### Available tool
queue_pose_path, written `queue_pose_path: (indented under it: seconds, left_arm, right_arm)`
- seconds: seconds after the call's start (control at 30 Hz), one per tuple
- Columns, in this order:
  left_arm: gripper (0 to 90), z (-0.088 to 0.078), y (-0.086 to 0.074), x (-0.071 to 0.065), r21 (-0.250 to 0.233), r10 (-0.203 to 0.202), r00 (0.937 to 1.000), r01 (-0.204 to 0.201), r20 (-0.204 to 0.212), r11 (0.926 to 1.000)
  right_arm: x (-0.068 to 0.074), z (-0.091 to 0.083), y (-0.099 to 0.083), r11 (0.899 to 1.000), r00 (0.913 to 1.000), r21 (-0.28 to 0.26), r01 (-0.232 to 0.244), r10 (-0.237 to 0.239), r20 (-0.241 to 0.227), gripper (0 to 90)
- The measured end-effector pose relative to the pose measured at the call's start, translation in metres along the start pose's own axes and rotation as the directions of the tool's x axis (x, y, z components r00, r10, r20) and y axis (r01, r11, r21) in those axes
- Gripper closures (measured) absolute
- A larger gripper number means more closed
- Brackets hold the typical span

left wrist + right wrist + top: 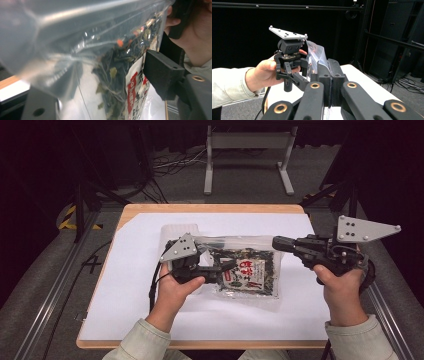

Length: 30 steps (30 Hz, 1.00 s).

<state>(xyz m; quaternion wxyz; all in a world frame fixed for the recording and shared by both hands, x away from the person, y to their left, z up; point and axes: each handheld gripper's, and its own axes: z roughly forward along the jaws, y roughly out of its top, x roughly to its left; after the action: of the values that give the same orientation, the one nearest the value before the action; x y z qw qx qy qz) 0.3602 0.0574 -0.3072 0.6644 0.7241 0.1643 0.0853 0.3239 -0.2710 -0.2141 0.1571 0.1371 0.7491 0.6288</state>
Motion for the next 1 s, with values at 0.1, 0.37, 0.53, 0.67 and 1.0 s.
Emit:
queue_pose_path:
  seconds: [0.1, 0.37, 0.53, 0.67, 1.0]
  left_arm:
    - [35.2, 0.001, 0.000, -0.001, -0.004, -0.002, 0.9999, 0.002, 0.011, 1.0000]
    - [45.3, 0.001, -0.001, -0.005, -0.008, 0.041, 0.9989, -0.040, 0.025, 0.9992]
    - [56.9, -0.001, 0.000, -0.007, -0.008, 0.048, 0.9974, -0.047, 0.055, 0.9988]
    - [63.7, -0.002, 0.000, -0.008, -0.011, 0.046, 0.9940, -0.045, 0.099, 0.9989]
    - [73.1, -0.003, 0.003, -0.015, -0.005, 0.061, 0.9873, -0.061, 0.147, 0.9981]
  right_arm:
    - [-0.001, 0.000, 0.000, 1.000, 1.0000, -0.005, -0.004, 0.004, -0.003, 90.0]
    - [-0.003, 0.000, -0.002, 1.000, 1.0000, -0.010, -0.009, 0.009, 0.002, 90.0]
    - [-0.006, -0.003, -0.003, 1.000, 0.9999, -0.016, -0.015, 0.015, 0.007, 90.0]
    - [-0.009, -0.005, -0.005, 1.000, 0.9996, -0.023, -0.019, 0.020, 0.020, 89.6]
    - [-0.017, -0.009, -0.010, 0.998, 0.9970, -0.040, -0.041, 0.044, 0.063, 83.2]
